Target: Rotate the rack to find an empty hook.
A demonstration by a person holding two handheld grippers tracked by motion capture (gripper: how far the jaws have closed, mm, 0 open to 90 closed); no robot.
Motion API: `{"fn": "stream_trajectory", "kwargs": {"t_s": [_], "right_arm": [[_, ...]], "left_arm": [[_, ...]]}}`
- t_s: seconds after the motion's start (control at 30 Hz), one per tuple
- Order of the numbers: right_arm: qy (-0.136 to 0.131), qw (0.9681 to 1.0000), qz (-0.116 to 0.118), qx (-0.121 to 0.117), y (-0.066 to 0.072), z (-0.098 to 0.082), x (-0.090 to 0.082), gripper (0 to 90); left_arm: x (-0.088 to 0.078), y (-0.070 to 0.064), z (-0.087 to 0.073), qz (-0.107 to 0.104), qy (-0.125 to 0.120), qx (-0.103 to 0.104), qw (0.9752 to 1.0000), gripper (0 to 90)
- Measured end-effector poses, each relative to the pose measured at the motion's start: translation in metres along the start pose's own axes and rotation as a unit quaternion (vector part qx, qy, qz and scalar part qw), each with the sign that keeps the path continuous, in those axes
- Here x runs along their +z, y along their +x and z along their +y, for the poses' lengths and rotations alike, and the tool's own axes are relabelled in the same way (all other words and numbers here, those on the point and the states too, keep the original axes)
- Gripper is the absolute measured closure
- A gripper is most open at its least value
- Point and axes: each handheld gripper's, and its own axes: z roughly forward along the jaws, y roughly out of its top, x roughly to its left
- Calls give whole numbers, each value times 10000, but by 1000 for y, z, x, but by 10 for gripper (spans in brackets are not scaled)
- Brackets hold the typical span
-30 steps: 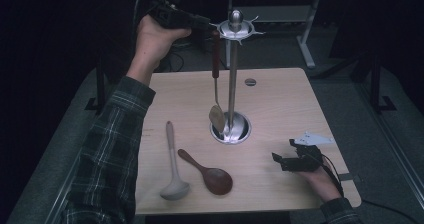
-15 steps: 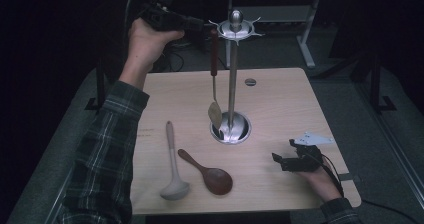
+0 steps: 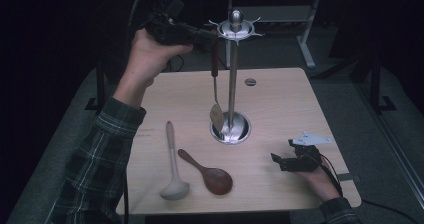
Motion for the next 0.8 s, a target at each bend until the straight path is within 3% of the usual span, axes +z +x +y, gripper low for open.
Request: {"fn": "stream_trajectory", "kwargs": {"t_s": [0.13,0.2,0.47,0.6,0.8], "right_arm": [[9,10000,15,7,-1,-1,0,130],[4,10000,18,-6,-1,-1,0,130],[7,10000,26,-5,-1,0,0,130],[10,10000,33,-15,-1,-1,1,130],[30,10000,31,-3,0,-1,0,129]], "left_arm": [[8,0,0,163,72,33,9998,899],[8,3,-1,117,17,-13,9999,899],[6,13,-2,294,-38,-53,9995,899],[6,14,-4,249,-78,-65,9996,899],[3,4,-17,119,28,-3,9999,898]]}}
